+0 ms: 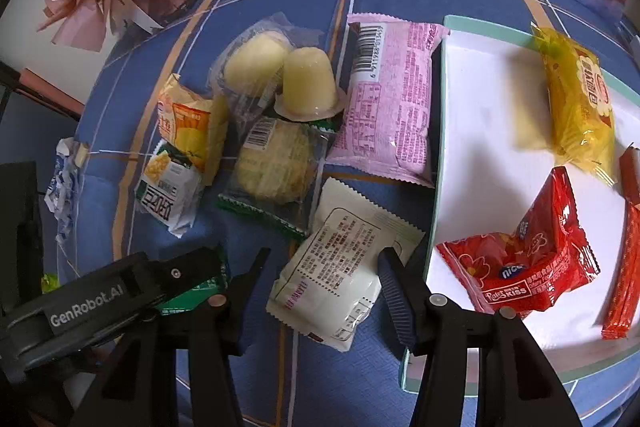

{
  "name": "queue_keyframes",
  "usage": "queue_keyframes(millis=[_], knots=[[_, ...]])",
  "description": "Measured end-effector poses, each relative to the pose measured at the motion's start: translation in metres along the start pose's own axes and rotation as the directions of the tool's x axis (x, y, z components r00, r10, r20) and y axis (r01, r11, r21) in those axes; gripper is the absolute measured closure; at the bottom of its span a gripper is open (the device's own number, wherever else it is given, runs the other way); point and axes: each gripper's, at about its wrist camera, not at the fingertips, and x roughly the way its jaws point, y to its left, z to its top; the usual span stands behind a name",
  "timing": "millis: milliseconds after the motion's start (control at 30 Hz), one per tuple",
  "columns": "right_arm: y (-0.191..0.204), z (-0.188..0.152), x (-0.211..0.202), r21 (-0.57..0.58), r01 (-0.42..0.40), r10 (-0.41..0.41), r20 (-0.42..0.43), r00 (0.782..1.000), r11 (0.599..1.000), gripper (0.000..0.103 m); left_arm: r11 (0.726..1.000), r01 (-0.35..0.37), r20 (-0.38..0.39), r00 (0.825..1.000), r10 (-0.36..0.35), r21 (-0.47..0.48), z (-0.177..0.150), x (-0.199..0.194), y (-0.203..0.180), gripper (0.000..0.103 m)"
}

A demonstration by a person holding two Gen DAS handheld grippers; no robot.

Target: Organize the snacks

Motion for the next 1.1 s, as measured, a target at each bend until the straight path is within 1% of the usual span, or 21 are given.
queue_keyframes(millis=[100, 133, 267, 300, 367, 500, 567, 633, 767, 900, 1000, 1100], knots=[[0.002, -0.001, 0.000, -0.015, 0.018, -0.018, -0.003, 1.000, 1.000, 0.046, 1.000, -0.015, 0.010, 1.000, 0.015, 0.006, -0.005, 0.001, 0.001, 0.028], [0.004, 0.000, 0.001, -0.020, 0.023, -0.023, -0.003, 1.000, 1.000, 0.046, 1.000, -0.020, 0.013, 1.000, 0.020, 0.007, -0.002, 0.005, -0.003, 0.032], [0.005, -0.002, 0.001, -0.021, 0.024, -0.024, -0.005, 1.000, 1.000, 0.046, 1.000, -0.022, 0.020, 1.000, 0.022, -0.009, 0.001, 0.004, 0.003, 0.036], [0.004, -0.002, 0.000, -0.016, 0.020, -0.020, -0.007, 1.000, 1.000, 0.046, 0.999, -0.025, 0.025, 0.999, 0.026, -0.020, 0.002, 0.002, 0.005, 0.037], [0.001, -0.001, -0.002, -0.003, 0.019, -0.019, -0.010, 1.000, 1.000, 0.048, 0.998, -0.039, 0.039, 0.998, 0.040, -0.039, 0.004, -0.012, 0.024, 0.037], [-0.001, 0.000, -0.004, 0.008, 0.027, -0.027, -0.016, 0.999, 1.000, 0.048, 0.990, -0.077, 0.078, 0.993, 0.086, -0.120, 0.008, -0.024, 0.047, 0.038], [-0.001, 0.000, -0.004, 0.014, 0.030, -0.029, -0.024, 0.999, 0.999, 0.048, 0.985, -0.069, 0.079, 0.994, 0.082, -0.155, 0.009, -0.026, 0.057, 0.038], [-0.001, 0.000, -0.003, 0.018, 0.036, -0.036, -0.032, 0.999, 0.999, 0.048, 0.983, -0.060, 0.076, 0.994, 0.074, -0.171, 0.010, -0.026, 0.064, 0.038], [-0.002, -0.002, -0.004, 0.035, 0.031, -0.029, -0.049, 0.998, 0.999, 0.048, 0.985, -0.064, 0.076, 0.994, 0.077, -0.163, 0.005, -0.030, 0.066, 0.038], [0.002, -0.003, -0.002, 0.035, 0.032, -0.030, -0.047, 0.998, 0.999, 0.047, 0.987, -0.062, 0.071, 0.995, 0.074, -0.150, 0.003, -0.031, 0.065, 0.037], [0.006, -0.004, 0.007, 0.040, 0.005, -0.002, -0.071, 0.997, 0.999, 0.045, 0.988, -0.058, 0.065, 0.996, 0.068, -0.140, 0.003, -0.029, 0.062, 0.037], [0.013, -0.005, 0.010, 0.011, 0.014, -0.013, -0.062, 0.998, 1.000, 0.045, 0.989, -0.066, 0.066, 0.995, 0.075, -0.131, 0.005, -0.028, 0.061, 0.037]])
